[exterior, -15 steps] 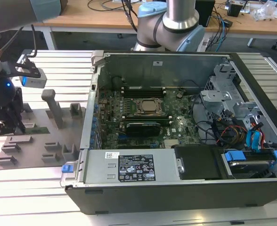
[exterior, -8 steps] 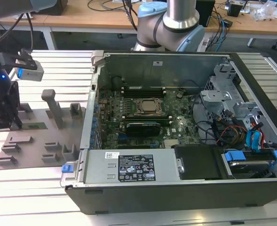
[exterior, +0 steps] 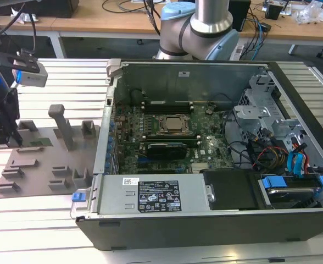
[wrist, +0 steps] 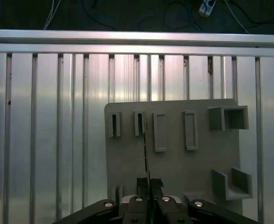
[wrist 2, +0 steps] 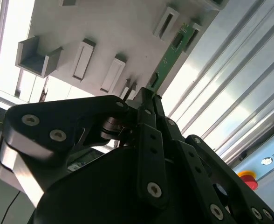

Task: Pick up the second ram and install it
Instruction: 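Pick up the second ram and move it above second insertion slot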

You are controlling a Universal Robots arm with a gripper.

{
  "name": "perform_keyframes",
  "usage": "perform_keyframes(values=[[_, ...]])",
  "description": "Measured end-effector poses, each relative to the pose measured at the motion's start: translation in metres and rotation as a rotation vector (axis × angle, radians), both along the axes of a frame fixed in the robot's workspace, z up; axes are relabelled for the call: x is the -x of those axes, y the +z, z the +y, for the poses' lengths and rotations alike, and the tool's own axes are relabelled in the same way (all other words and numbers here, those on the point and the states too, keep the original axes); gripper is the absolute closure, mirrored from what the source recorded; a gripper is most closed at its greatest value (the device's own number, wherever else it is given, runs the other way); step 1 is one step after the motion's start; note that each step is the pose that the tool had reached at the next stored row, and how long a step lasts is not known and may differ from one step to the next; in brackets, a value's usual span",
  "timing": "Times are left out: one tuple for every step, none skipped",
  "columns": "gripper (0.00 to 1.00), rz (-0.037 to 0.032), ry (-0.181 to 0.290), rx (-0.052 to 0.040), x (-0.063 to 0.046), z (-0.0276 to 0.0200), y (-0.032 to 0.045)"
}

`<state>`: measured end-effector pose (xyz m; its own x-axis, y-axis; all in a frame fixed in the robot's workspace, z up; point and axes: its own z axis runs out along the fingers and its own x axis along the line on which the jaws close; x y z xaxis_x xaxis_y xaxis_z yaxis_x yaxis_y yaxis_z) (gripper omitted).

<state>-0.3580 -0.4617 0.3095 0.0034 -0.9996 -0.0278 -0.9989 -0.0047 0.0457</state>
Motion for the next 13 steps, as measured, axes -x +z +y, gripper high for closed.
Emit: perform_keyframes(values=[[0.87, 0.0001, 0.0, 0.0, 0.0, 0.0, 0.0021], [0.87, 0.0, 0.0, 0.0, 0.0, 0.0, 0.0067], [0.87, 0.0, 0.0, -0.0001, 0.0, 0.0, 0.009], [0.87, 0.0, 0.0, -0.0001, 0.0, 0.0, 0.012], [0.87, 0.0001, 0.0, -0.0001, 0.0, 0.0, 0.0149], [0.87, 0.0001, 0.0, -0.0002, 0.0, 0.0, 0.0172], [0.87, 0.0, 0.0, -0.0002, 0.0, 0.0, 0.0207], [0.87, 0.0, 0.0, -0.0004, 0.0, 0.0, 0.0233], [0.87, 0.0, 0.0, -0.001, 0.0, 0.0, 0.0265], [0.87, 0.0, 0.0, -0.0014, 0.0, 0.0, 0.0286], [0.87, 0.0, 0.0, -0.0016, 0.0, 0.0, 0.0303], [0.87, 0.0, 0.0, -0.0018, 0.0, 0.0, 0.0314], [0.87, 0.0, 0.0, -0.002, 0.0, 0.0, 0.033]])
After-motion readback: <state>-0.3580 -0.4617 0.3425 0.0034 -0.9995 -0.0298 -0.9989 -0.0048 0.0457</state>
